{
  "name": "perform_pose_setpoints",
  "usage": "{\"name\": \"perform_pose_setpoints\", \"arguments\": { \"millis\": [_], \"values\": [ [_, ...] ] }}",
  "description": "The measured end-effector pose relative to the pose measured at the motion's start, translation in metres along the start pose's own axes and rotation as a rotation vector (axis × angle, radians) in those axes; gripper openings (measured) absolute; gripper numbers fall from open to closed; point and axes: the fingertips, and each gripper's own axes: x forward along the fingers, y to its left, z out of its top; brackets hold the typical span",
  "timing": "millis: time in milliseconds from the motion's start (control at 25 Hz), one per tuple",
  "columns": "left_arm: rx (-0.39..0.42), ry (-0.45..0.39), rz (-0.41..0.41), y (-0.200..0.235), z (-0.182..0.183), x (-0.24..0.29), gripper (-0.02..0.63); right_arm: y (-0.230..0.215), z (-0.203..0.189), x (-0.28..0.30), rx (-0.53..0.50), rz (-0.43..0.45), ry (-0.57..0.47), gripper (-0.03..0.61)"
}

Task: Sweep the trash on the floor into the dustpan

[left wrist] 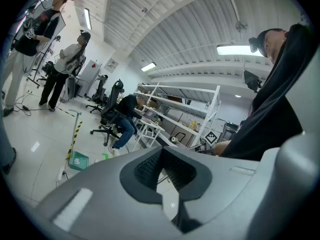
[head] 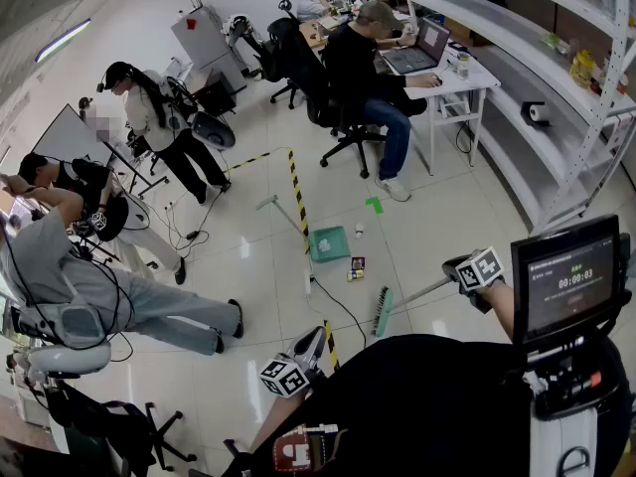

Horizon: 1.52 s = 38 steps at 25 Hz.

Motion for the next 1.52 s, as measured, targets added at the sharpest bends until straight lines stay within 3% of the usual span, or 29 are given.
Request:
{"name": "perform_pose_setpoints", "arguments": {
  "millis": [320,440,720,960,1240,1520],
  "values": [
    [-0.02,0.0,-0.004,-0.02,0.003,0.009,-0.002,-0.018,0.008,-0.003,0.013,-0.001,-0.008,0.02],
    [-0.03,-0.004,-0.007,-0.005,0.005,0.019,-0.002,-0.03,0.019,0.004,0.028,-0.008,-0.005,0.02],
    [-0.06,0.003,-0.081,0.087,0.028,0.043,-0.002,-0.025,0.063,0.052,0.063,-0.073,0.007,0.02],
    [-0.007,0.034,-0.19,0.163,0.09,0.031,-0.002,0.013,0.117,0.078,0.126,-0.168,0.002,0.02],
    [-0.014,0.043,-0.192,0.25,0.131,0.009,-0.002,0.052,0.18,0.13,0.172,-0.177,-0.029,0.02],
    [-0.057,0.044,-0.159,0.284,0.148,0.035,-0.002,0.026,0.222,0.171,0.163,-0.174,-0.009,0.019]
  ]
}}
